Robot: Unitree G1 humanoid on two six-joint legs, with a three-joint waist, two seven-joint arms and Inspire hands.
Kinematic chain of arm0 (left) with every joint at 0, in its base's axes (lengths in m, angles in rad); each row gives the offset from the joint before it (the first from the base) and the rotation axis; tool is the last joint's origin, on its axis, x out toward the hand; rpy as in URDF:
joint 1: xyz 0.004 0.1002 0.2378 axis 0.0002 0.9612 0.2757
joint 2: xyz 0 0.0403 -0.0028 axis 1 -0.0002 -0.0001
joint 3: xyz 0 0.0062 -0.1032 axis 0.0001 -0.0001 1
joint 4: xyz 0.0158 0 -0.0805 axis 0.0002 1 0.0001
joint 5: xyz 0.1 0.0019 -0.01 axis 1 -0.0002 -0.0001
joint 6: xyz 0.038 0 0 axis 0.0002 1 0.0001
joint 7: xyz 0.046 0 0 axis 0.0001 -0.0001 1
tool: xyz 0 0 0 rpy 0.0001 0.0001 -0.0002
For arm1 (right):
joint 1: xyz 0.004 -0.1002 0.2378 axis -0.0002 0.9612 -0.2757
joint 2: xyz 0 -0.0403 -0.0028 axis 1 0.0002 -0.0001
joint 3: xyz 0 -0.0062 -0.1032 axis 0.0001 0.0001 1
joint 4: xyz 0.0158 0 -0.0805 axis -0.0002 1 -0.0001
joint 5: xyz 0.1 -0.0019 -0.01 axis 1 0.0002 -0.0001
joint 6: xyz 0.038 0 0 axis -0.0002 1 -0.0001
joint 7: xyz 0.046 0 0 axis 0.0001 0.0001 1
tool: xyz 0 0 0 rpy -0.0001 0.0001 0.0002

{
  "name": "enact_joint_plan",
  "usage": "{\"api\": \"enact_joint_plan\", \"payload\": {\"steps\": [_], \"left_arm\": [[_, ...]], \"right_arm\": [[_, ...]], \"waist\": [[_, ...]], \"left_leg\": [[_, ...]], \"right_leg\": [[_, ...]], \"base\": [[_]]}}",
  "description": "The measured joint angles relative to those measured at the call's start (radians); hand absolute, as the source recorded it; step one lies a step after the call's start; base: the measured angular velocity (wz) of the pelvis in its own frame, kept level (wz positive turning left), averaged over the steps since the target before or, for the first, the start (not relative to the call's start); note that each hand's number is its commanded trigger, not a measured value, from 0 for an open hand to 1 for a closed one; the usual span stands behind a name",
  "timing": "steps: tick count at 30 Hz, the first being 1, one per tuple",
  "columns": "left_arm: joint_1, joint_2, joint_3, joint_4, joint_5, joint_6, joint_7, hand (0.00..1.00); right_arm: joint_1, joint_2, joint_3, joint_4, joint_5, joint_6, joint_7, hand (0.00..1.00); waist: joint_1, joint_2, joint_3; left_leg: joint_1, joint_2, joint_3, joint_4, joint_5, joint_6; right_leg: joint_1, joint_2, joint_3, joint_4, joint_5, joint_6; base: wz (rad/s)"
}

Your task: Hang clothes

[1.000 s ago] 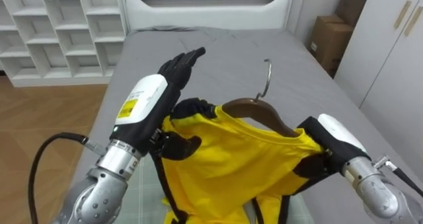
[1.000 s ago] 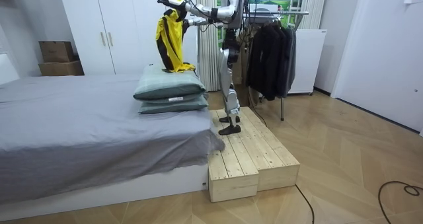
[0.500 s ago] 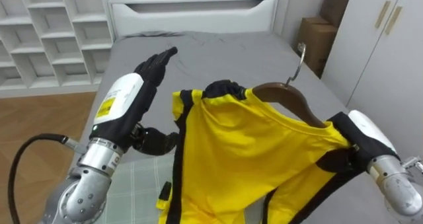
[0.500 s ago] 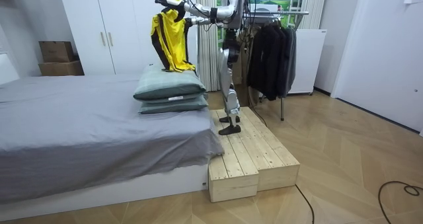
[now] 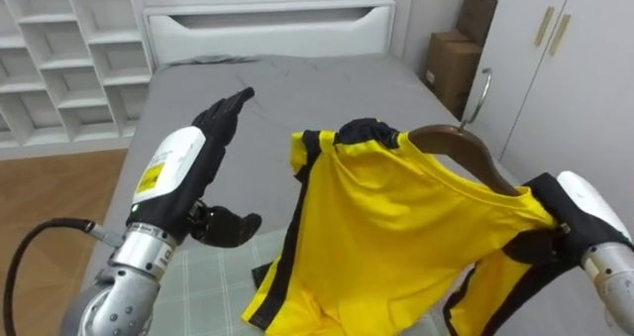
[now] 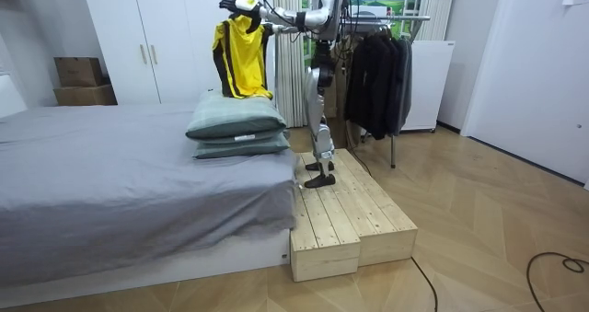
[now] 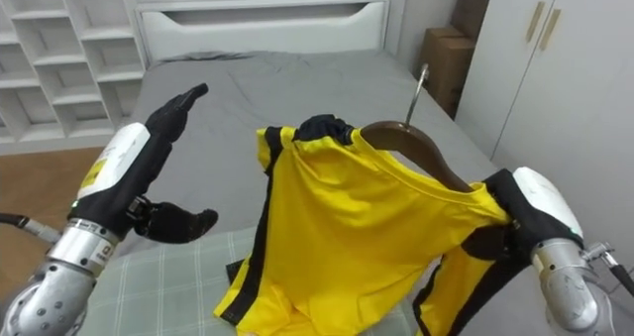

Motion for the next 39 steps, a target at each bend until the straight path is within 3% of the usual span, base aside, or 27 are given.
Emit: {"api": "enact_joint_plan", "payload": {"steps": [7, 10, 13, 15, 18, 22, 24, 27, 28, 30, 31, 32, 33, 35, 36, 37, 39], "left_arm": [[0.046, -0.008, 0.013, 0.121, -0.07, -0.004, 0.002, 0.0], [0.072, -0.028, 0.021, 0.211, -0.112, -0.005, 0.003, 0.0], [0.107, -0.055, 0.047, 0.389, -0.162, -0.008, 0.005, 0.0], [0.149, -0.086, 0.087, 0.509, -0.179, 0.004, 0.005, 0.0], [0.169, -0.094, 0.086, 0.68, -0.23, 0.016, 0.004, 0.0], [0.196, -0.099, 0.099, 0.851, -0.275, 0.056, 0.003, 0.0], [0.211, -0.108, 0.132, 0.9, -0.302, 0.049, 0.005, 0.0], [0.217, -0.107, 0.156, 0.975, -0.349, 0.031, 0.032, 0.0], [0.222, -0.107, 0.158, 0.981, -0.356, 0.031, 0.038, 0.0], [0.235, -0.11, 0.187, 1.024, -0.382, 0.037, 0.05, 0.0], [0.24, -0.11, 0.201, 1.034, -0.383, 0.038, 0.053, 0.0], [0.249, -0.11, 0.221, 1.052, -0.383, 0.039, 0.065, 0.0], [0.26, -0.113, 0.232, 1.056, -0.383, 0.042, 0.07, 0.0], [0.261, -0.115, 0.237, 1.073, -0.382, 0.059, 0.082, 0.0], [0.26, -0.117, 0.235, 1.092, -0.382, 0.073, 0.095, 0.0], [0.26, -0.119, 0.234, 1.099, -0.383, 0.079, 0.103, 0.0], [0.257, -0.116, 0.208, 1.108, -0.383, 0.098, 0.125, 0.0]], "right_arm": [[0.095, 0.0, -0.023, -0.198, -0.018, -0.002, -0.022, 1.0], [0.141, 0.001, -0.03, -0.259, -0.018, 0.0, -0.031, 1.0], [0.213, 0.003, -0.037, -0.349, -0.042, -0.002, -0.039, 1.0], [0.252, 0.003, -0.051, -0.389, -0.048, -0.002, -0.039, 1.0], [0.297, 0.008, -0.054, -0.422, -0.057, 0.009, -0.039, 1.0], [0.355, 0.011, -0.056, -0.487, -0.093, 0.014, -0.036, 1.0], [0.38, 0.027, -0.057, -0.548, -0.147, 0.016, -0.036, 1.0], [0.418, 0.032, -0.055, -0.598, -0.164, 0.007, -0.037, 1.0], [0.425, 0.033, -0.055, -0.602, -0.164, 0.007, -0.037, 1.0], [0.435, 0.042, -0.05, -0.614, -0.17, 0.019, -0.034, 1.0], [0.436, 0.047, -0.049, -0.617, -0.171, 0.02, -0.034, 1.0], [0.436, 0.048, -0.043, -0.624, -0.169, 0.026, -0.035, 1.0], [0.436, 0.046, -0.034, -0.645, -0.166, 0.046, -0.035, 1.0], [0.426, 0.048, -0.02, -0.676, -0.171, 0.066, -0.034, 1.0], [0.419, 0.051, -0.003, -0.679, -0.17, 0.069, -0.034, 1.0], [0.421, 0.052, 0.003, -0.684, -0.17, 0.069, -0.034, 1.0], [0.425, 0.061, 0.02, -0.705, -0.17, 0.071, -0.034, 1.0]], "waist": [[0.001, -0.009, 0.0017], [0.004, -0.015, 0.0042], [0.017, -0.018, 0.0032], [0.014, -0.024, 0.007], [0.029, -0.039, 0.0141], [0.037, -0.055, 0.0121], [0.041, -0.052, 0.0099], [0.063, -0.046, 0.0049], [0.066, -0.05, 0.0056], [0.094, -0.03, -0.0046], [0.097, -0.029, -0.0051], [0.114, -0.031, -0.0046], [0.121, -0.034, -0.0043], [0.116, -0.037, -0.0024], [0.115, -0.039, -0.0012], [0.113, -0.035, -0.0031], [0.096, -0.044, 0.0063]], "left_leg": [[0.011, 0.003, 0.008, -0.002, 0.0, -0.001], [0.012, 0.004, 0.016, -0.006, -0.003, -0.005], [0.018, 0.011, 0.034, 0.003, -0.009, -0.01], [0.013, 0.025, 0.044, 0.032, -0.028, -0.016], [0.0, 0.058, 0.062, 0.107, -0.075, -0.031], [-0.025, 0.099, 0.083, 0.197, -0.121, -0.054], [-0.017, 0.128, 0.112, 0.219, -0.133, -0.07], [0.032, 0.13, 0.132, 0.197, -0.127, -0.089], [0.04, 0.128, 0.121, 0.193, -0.126, -0.09], [0.053, 0.122, 0.031, 0.188, -0.123, -0.093], [0.051, 0.118, 0.008, 0.193, -0.122, -0.092], [0.047, 0.096, -0.065, 0.18, -0.119, -0.087], [0.035, 0.055, -0.153, 0.134, -0.118, -0.088], [-0.022, 0.014, -0.226, 0.074, -0.097, -0.087], [-0.039, 0.007, -0.226, 0.067, -0.064, -0.057], [-0.031, 0.007, -0.224, 0.068, -0.063, -0.057], [-0.017, -0.002, -0.179, 0.05, -0.059, -0.046]], "right_leg": [[0.005, 0.003, 0.018, 0.0, 0.0, -0.001], [-0.001, 0.006, 0.027, -0.001, -0.002, -0.003], [0.0, 0.009, 0.043, 0.004, -0.006, -0.006], [0.0, 0.018, 0.045, 0.011, -0.008, -0.01], [-0.006, 0.038, 0.063, 0.053, -0.034, -0.027], [-0.029, 0.058, 0.086, 0.102, -0.069, -0.049], [-0.033, 0.081, 0.123, 0.109, -0.071, -0.064], [-0.033, 0.104, 0.2, 0.126, -0.075, -0.08], [-0.034, 0.11, 0.218, 0.127, -0.073, -0.082], [-0.058, 0.143, 0.326, 0.145, -0.066, -0.092], [-0.066, 0.151, 0.355, 0.155, -0.065, -0.093], [-0.077, 0.165, 0.424, 0.185, -0.065, -0.093], [-0.104, 0.173, 0.482, 0.201, -0.062, -0.089], [-0.135, 0.18, 0.536, 0.21, -0.05, -0.079], [-0.137, 0.181, 0.565, 0.206, -0.041, -0.073], [-0.139, 0.182, 0.576, 0.199, -0.038, -0.07], [-0.144, 0.18, 0.601, 0.172, -0.031, -0.055]], "base": [[-0.06], [-0.09], [-0.2], [-0.13], [-0.17], [-0.22], [-0.48], [-0.75], [-0.95], [-1.27], [-1.45], [-1.45], [-1.43], [-1.19], [-1.01], [-0.75], [-0.44]]}}
